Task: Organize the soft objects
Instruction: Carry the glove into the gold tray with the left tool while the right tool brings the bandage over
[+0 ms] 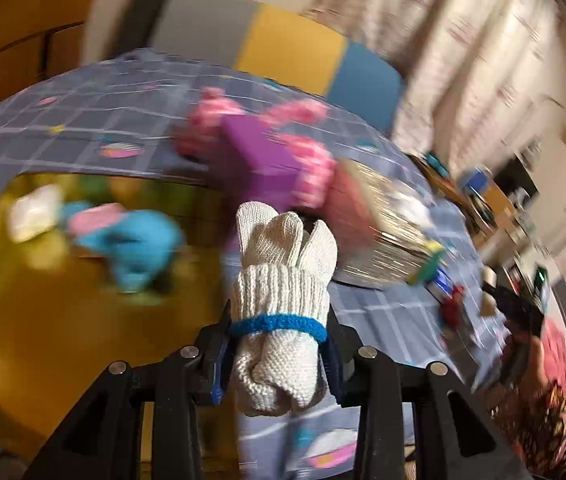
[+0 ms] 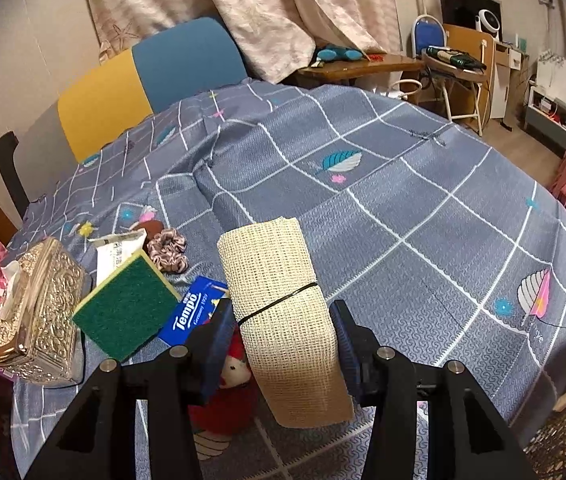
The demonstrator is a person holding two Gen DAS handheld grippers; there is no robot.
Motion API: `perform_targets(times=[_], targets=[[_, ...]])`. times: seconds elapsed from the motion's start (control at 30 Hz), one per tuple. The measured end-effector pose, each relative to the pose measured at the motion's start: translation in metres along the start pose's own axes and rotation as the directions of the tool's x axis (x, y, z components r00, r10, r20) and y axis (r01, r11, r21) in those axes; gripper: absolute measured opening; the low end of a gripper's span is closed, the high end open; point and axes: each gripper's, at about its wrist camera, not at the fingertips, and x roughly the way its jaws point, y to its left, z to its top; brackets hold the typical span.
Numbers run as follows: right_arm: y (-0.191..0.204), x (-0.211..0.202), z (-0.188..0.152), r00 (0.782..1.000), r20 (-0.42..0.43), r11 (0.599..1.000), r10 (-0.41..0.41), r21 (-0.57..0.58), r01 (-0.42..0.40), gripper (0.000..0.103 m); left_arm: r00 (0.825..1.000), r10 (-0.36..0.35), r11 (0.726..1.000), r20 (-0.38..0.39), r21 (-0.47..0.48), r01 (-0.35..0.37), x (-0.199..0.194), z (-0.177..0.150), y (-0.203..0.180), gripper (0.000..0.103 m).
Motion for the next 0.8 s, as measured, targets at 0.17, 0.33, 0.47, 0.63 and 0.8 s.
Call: perform_targets(times=[0.17,0.33,0.47,0.63,0.8], targets=[[0.005,-0.006,0.001,0.997,0.037,0.997,-0.072,-0.033,0.074,0.049,0.993,0.122,0.987,0.004,-0.109,-0.121,-0.008,0.007,0.063,0.037],[0.023,-0.03,-0.004,0.996,0.075,0.999,-0.037,-0.024,0.039,0.05,0.971,0.234,0.958,-0.036,-0.163,-0.237,-0.004,0.009,0.115,0.037],[0.063,-0.065,-0.017,0.993,0.087,0.995,0.073,-0.069,-0.067,0.049,0.951,0.296,0.934,-0.086,-0.185,-0.307,0.005,0.012,0.151,0.038],[0.116,-0.103,-0.038,0.973,0.102,0.975,0.209,-0.093,-0.199,0.05,0.939,0.325,0.916,-0.112,-0.209,-0.342,0.011,0.012,0.176,0.038],[0.18,-0.127,-0.063,0.929,0.061,0.926,0.366,-0.123,-0.357,0.05,0.923,0.362,0.905,-0.128,-0.189,-0.381,0.019,0.017,0.187,0.043]])
